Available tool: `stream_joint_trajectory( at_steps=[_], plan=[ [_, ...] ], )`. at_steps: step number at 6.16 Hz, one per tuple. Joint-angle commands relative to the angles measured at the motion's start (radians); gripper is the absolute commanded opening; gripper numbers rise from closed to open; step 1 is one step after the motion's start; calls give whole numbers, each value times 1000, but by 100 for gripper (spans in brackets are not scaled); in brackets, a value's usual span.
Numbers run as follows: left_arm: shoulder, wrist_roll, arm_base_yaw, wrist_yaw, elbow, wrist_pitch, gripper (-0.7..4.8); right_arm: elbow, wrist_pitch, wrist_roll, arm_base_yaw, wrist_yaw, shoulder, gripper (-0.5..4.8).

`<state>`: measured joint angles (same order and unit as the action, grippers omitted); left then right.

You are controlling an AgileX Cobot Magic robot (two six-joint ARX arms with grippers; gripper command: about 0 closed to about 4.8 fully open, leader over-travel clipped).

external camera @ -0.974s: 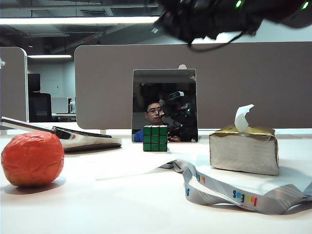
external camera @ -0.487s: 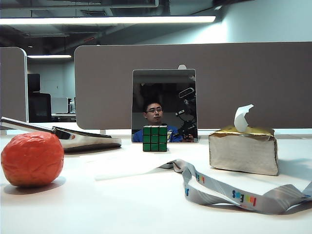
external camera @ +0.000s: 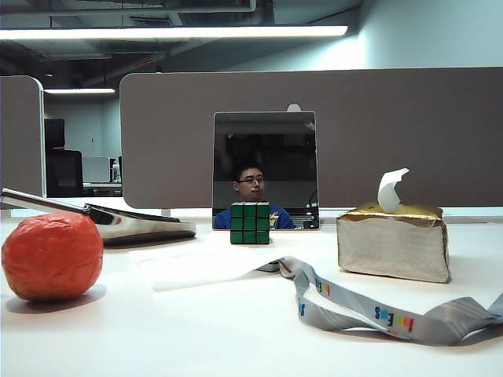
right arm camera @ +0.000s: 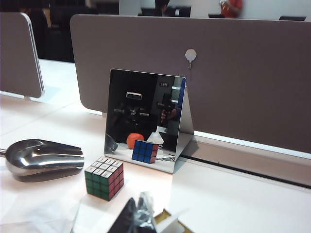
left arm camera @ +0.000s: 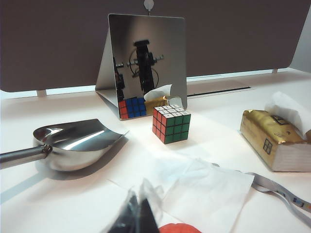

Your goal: Pull out a tissue from the tissue box and use it to cover the ID card on the tabletop.

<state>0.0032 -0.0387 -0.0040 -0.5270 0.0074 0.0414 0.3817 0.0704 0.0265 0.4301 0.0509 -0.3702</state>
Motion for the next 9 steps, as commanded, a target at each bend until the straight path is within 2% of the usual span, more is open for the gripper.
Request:
stream_joint_trajectory(
  at_steps=[1,2,3,4,5,6,7,8,9],
  plan=[
    [1,1,0,0,4,13,-6,-142,0,-35,-3,37,242,-6],
    [1,1,0,4,4,14,-6,-221,-108,-52,-72,63,368,-5],
    [1,1,0,11,4,19,-6,-296,-98,-4,-293,-91,368,-5],
    [1,0,0,11,4,19,-6,-352,-36,-5,-392,-207,368,-5],
    [1,1,0,11,4,19,-6,-360,-26,-5,-433,-211,368,-5],
    [1,0,0,38,4,19,-6,-378,16,-61,-510,-212,368,-5],
    [1,-3,0,101,3,19,-6,-377,14,-90,-492,-219,368,-5],
    [1,-3,0,140,3,19,-6,-377,13,-90,-421,-228,368,-6],
    [1,-3,0,282,3,20,-6,-377,71,-74,-380,-146,368,-6]
  ],
)
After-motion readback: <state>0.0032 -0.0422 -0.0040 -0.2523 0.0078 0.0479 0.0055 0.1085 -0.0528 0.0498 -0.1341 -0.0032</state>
